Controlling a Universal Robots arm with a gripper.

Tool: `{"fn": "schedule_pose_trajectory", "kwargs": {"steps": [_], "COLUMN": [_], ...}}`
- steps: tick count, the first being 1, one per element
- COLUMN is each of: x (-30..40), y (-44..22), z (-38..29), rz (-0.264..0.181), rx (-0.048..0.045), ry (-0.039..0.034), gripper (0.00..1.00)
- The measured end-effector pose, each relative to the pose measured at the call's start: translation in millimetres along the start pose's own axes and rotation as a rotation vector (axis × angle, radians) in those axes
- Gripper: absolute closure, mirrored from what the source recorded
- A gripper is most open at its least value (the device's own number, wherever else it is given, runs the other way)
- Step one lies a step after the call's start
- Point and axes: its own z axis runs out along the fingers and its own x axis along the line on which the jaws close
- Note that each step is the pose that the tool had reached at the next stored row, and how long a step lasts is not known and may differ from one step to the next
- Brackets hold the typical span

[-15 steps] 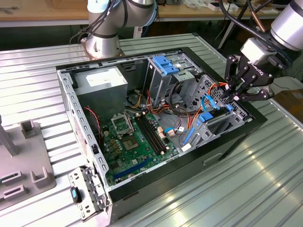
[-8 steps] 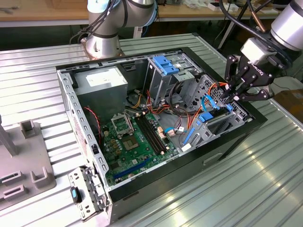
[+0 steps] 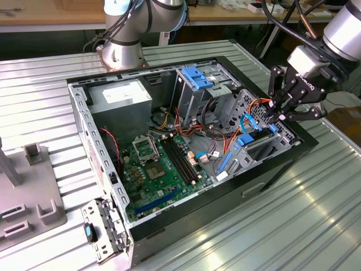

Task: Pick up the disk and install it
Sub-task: 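Insert the first disk wire, then insert the second disk wire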

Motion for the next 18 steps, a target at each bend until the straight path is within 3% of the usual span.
{"fn": "schedule_pose_trajectory", "kwargs": {"steps": [4, 18], "x": [-2.9, -3.1], "y": [-1.5, -2.6], "z": [0.3, 0.3], "rz": [-0.012, -0.012], "rx": [-0.0015, -0.0015], "ry": [-0.0001, 0.0], "gripper": [0.76, 0.76]}}
